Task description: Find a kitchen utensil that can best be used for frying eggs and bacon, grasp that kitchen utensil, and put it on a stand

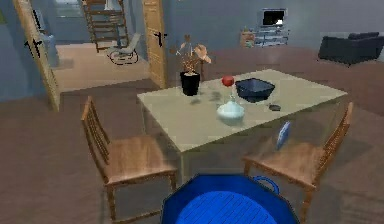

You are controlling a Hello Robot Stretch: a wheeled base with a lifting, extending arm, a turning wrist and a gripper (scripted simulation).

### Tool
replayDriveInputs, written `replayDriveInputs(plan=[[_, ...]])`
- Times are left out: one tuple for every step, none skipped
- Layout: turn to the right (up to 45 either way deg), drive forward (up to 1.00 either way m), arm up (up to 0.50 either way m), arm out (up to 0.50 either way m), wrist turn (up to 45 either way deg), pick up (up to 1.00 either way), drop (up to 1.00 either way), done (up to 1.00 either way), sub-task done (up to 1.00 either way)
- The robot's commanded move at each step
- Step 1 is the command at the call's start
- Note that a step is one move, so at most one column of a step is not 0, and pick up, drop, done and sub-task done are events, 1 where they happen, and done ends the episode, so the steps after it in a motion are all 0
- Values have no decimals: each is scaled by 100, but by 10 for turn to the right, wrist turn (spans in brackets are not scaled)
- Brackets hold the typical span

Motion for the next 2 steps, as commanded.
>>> replayDriveInputs(plan=[[-450, 0, 0, 0, 0, 0, 0, 0, 0], [-210, 0, 0, 0, 0, 0, 0, 0, 0]])
